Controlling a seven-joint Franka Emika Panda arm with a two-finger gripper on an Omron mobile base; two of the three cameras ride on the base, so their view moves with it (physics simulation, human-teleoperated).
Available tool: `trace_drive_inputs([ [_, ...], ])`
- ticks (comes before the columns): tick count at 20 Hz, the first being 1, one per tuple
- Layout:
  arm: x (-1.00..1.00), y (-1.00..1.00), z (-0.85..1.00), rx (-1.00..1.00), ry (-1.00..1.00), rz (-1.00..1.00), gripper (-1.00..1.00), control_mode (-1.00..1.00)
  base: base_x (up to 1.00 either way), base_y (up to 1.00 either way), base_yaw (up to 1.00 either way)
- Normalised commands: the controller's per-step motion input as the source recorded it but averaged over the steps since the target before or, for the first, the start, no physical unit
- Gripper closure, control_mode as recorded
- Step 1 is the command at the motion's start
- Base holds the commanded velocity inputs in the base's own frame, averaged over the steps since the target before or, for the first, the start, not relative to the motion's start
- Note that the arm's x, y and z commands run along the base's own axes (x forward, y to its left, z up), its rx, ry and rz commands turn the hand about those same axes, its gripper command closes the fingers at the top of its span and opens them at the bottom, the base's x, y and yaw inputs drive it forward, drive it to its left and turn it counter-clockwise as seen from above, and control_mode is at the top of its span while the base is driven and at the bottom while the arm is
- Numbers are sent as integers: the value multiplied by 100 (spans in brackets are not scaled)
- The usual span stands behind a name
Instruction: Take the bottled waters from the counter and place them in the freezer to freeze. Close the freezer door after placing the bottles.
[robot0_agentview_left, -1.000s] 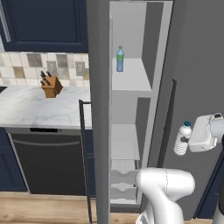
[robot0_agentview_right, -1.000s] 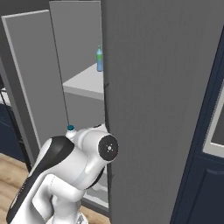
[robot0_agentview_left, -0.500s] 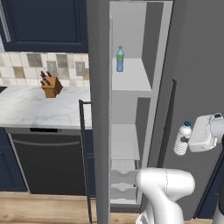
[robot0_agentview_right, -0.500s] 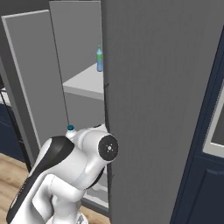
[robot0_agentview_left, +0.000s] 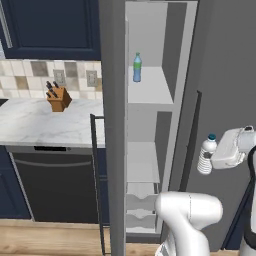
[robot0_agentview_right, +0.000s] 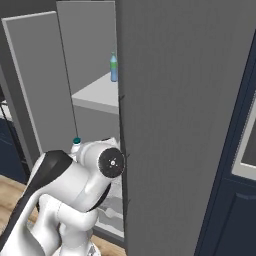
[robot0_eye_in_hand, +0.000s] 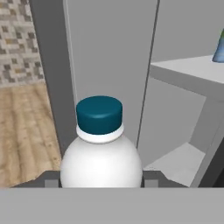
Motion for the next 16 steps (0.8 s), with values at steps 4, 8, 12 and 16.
trace_drive_inputs([
  [4,2,39,27,-6,-3,-44,100,-100,0,0,0],
  [8,3,27,10,1,-4,-55,100,-100,0,0,0],
  [12,27,27,0,4,-2,-36,100,-100,0,0,0],
  [16,38,18,0,15,-10,-22,100,-100,0,0,0],
])
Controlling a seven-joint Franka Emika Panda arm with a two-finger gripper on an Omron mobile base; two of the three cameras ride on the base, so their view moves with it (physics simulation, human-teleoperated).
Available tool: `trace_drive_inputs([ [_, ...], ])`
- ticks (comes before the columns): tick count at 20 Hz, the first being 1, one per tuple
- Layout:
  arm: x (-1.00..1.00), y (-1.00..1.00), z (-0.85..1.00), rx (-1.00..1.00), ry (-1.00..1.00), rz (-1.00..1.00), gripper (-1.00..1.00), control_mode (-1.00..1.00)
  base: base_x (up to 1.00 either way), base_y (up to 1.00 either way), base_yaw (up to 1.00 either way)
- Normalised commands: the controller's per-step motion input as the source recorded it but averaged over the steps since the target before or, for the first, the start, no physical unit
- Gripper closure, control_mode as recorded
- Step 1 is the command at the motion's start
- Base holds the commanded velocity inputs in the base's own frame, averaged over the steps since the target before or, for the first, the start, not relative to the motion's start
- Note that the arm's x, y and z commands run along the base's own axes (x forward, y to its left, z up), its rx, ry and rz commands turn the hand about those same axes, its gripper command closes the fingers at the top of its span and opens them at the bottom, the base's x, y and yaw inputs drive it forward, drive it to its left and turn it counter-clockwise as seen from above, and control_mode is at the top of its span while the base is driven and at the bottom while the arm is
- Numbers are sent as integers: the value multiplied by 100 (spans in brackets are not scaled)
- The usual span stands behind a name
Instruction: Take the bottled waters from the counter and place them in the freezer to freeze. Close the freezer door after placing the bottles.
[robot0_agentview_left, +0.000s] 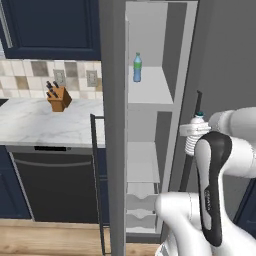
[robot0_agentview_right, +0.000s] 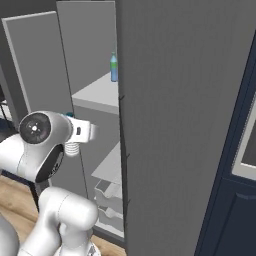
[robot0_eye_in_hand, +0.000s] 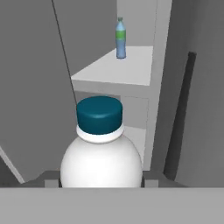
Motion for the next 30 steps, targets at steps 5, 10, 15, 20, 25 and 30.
trace_drive_inputs([
  [5,25,34,0,3,-2,-23,100,-100,0,0,0],
  [10,6,44,4,-12,-3,-3,100,-100,0,0,0],
  [15,32,3,21,-15,-6,0,100,-100,0,0,0],
  [20,66,0,17,-2,-1,0,100,-100,0,0,0],
  [25,69,2,12,5,-2,0,100,-100,0,0,0],
  [30,57,0,29,-2,0,0,100,-100,0,0,0],
])
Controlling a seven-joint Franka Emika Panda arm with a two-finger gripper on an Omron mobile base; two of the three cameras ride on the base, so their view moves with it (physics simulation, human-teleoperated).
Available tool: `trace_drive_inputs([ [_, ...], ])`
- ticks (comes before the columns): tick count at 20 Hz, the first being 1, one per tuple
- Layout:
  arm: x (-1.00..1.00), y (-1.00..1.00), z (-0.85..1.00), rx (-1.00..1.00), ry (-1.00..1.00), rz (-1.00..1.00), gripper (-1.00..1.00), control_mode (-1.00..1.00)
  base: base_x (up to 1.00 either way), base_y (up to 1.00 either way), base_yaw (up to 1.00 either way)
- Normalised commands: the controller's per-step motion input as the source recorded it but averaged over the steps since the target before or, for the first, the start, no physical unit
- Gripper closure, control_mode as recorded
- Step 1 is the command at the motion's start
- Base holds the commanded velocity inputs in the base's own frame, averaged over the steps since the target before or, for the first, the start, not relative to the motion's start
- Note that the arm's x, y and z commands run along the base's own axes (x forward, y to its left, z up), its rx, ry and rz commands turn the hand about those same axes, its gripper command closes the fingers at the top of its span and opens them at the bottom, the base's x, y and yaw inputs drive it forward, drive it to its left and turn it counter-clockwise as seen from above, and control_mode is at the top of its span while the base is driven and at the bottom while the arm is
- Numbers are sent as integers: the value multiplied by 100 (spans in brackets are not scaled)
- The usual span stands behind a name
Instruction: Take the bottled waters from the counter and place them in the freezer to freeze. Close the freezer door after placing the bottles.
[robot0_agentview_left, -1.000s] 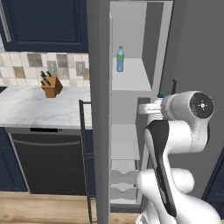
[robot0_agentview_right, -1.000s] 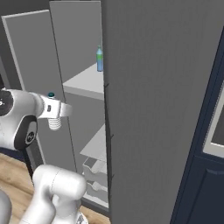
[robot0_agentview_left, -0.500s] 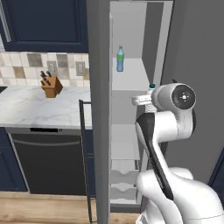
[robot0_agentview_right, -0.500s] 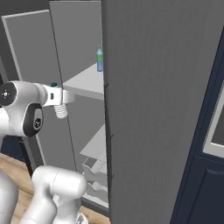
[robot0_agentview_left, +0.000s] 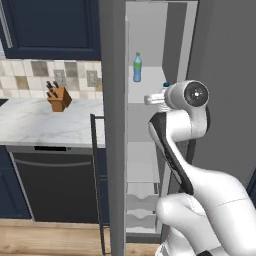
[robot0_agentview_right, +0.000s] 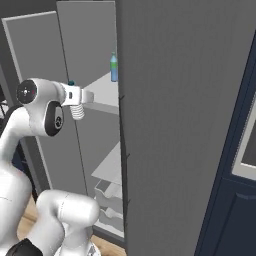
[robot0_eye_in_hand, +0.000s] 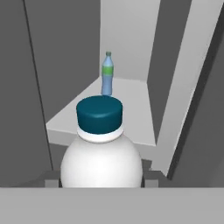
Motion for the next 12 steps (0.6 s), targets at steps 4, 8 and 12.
trace_drive_inputs([
  [4,78,0,12,0,0,0,100,-100,0,0,0],
  [8,77,0,2,2,0,0,100,-100,0,0,0],
  [12,62,0,8,0,0,-1,100,-100,0,0,0],
])
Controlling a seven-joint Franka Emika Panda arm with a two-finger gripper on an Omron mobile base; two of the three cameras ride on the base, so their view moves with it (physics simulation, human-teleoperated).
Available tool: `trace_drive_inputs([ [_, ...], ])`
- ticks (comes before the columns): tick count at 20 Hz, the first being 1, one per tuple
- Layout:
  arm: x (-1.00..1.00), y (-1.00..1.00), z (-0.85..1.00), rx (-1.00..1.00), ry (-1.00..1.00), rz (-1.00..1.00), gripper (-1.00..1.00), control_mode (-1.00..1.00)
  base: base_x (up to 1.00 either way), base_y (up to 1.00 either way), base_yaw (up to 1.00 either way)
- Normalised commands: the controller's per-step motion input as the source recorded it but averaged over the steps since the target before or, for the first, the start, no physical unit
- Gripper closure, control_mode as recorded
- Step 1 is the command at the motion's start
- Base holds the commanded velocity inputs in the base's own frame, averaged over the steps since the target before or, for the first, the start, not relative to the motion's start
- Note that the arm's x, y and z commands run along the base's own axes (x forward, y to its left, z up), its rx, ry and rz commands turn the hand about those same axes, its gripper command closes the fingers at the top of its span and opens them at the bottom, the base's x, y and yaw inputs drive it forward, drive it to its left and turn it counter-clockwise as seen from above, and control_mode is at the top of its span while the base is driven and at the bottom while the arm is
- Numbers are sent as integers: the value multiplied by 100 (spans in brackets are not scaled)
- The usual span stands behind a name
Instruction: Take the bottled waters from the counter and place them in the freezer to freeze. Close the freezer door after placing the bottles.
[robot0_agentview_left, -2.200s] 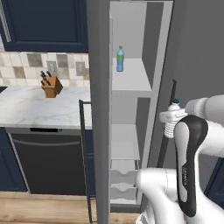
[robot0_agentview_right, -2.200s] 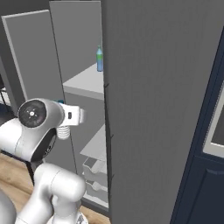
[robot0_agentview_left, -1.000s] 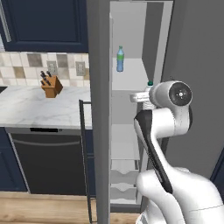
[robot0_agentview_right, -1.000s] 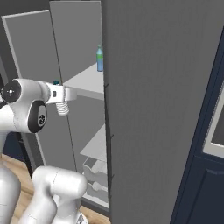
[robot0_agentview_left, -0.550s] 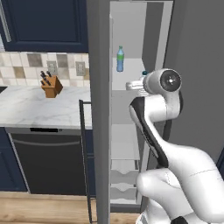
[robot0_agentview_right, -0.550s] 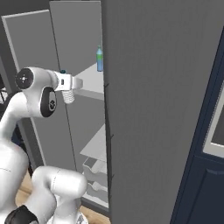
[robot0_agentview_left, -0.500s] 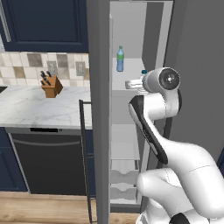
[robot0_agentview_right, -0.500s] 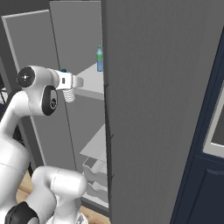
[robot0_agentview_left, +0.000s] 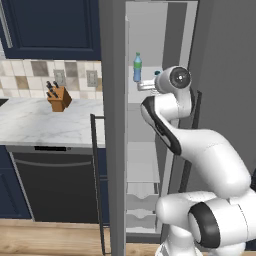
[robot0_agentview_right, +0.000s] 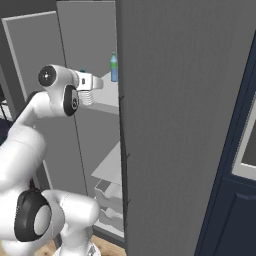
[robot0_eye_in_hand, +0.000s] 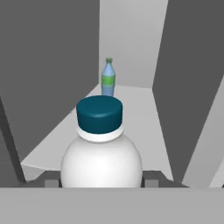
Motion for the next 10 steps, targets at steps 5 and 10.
trace_drive_inputs([
  [5,56,0,4,0,0,-1,100,-100,0,0,0],
  [10,48,0,0,0,0,0,100,-100,0,0,0],
])
